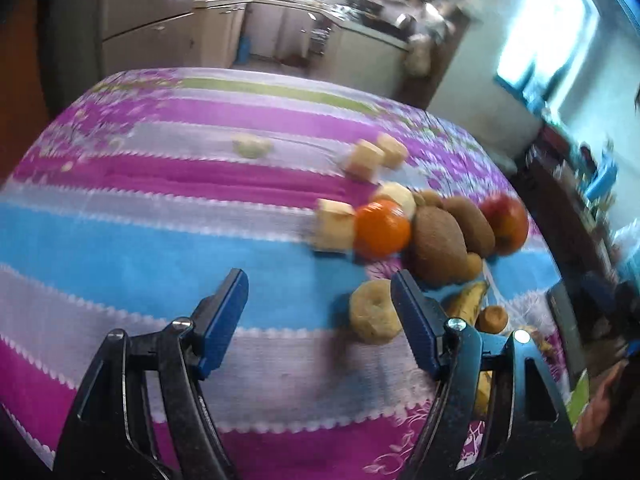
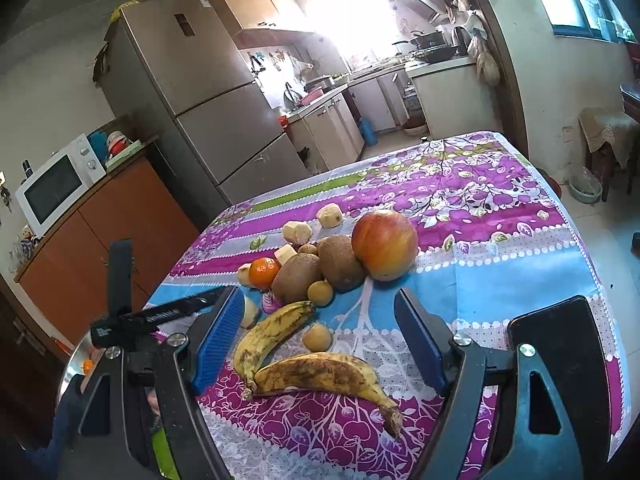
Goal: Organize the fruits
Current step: 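Close the left tool on another round peeled pear slice, then grasp a small round peeled fruit with the right tool while the left holds the slice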
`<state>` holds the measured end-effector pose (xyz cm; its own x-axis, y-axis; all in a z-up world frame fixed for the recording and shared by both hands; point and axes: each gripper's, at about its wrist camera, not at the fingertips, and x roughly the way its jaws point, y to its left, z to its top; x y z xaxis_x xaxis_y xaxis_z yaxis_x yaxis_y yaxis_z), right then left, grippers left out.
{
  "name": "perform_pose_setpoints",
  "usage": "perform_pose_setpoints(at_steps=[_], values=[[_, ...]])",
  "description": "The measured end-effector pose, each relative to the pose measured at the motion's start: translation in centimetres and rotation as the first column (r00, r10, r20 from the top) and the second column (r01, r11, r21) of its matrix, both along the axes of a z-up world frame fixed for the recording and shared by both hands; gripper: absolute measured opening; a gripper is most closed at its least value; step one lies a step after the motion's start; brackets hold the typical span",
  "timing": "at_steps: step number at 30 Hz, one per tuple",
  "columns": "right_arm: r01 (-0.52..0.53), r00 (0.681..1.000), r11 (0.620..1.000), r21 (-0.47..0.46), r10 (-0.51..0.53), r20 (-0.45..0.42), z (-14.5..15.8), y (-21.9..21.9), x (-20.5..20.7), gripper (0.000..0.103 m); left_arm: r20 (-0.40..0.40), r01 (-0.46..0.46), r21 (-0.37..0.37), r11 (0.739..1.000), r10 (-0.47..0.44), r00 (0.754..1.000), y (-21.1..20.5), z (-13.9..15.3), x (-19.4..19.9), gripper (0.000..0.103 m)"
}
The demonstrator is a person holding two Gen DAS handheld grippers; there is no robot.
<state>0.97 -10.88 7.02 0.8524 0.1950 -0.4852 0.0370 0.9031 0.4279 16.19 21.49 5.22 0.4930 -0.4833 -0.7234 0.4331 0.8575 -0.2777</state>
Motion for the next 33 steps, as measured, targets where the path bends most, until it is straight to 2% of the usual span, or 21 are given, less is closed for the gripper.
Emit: perform_pose_setpoints(at_steps=[3, 7, 12, 17, 21, 23, 25, 28, 30, 33], values=[[-0.005, 1.000, 1.000, -0.001, 0.005, -0.007, -0.2, 0.1, 0.1, 0.081, 0.010, 0.060, -0.008, 0.998, -0.060, 0.998, -0.4, 0.2, 0.0, 0.075], [-0.007, 1.000, 1.000, -0.004, 0.007, -0.012, -0.3, 0.1, 0.2, 0.081, 0.025, 0.151, 0.031, 0.988, -0.152, 0.988, -2.1, -0.2, -0.8, 0.075], [-0.013, 1.000, 0.999, -0.036, 0.013, -0.018, -0.5, 0.6, 0.4, 0.081, 0.008, 0.170, 0.089, 0.981, -0.171, 0.985, -3.6, -1.6, -0.9, 0.073], [-0.038, 0.999, 0.998, -0.046, 0.037, -0.021, -0.4, 1.1, 0.4, 0.081, 0.031, 0.180, 0.115, 0.977, -0.185, 0.982, -4.8, -1.4, -1.2, 0.062], [-0.067, 0.997, 0.997, -0.045, 0.065, -0.034, 0.4, 1.1, 0.4, 0.075, 0.014, 0.206, 0.138, 0.969, -0.210, 0.978, -5.9, -1.6, -1.2, 0.038], [-0.078, 0.996, 0.995, -0.063, 0.076, -0.039, 1.0, 1.0, 0.4, 0.071, 0.024, 0.208, 0.158, 0.965, -0.214, 0.977, -6.2, -1.5, -1.4, 0.037], [-0.096, 0.994, 0.990, -0.103, 0.090, -0.063, 1.6, 1.1, 0.8, 0.066, 0.021, 0.205, 0.156, 0.966, -0.211, 0.977, -6.2, -1.5, -1.5, 0.037], [-0.176, 0.976, 0.967, -0.186, 0.147, -0.160, 1.9, 1.6, 2.7, 0.065, 0.012, 0.196, 0.146, 0.970, -0.200, 0.980, -5.6, -1.4, -1.5, 0.037], [-0.245, 0.954, 0.935, -0.256, 0.185, -0.237, 1.6, 2.5, 4.6, 0.065, 0.013, 0.184, 0.127, 0.975, -0.187, 0.982, -5.1, -1.0, -1.4, 0.037], [-0.354, 0.906, 0.892, -0.282, 0.253, -0.338, 0.3, 4.0, 7.3, 0.064, 0.027, 0.174, 0.101, 0.980, -0.177, 0.984, -4.5, -0.4, -1.4, 0.037]])
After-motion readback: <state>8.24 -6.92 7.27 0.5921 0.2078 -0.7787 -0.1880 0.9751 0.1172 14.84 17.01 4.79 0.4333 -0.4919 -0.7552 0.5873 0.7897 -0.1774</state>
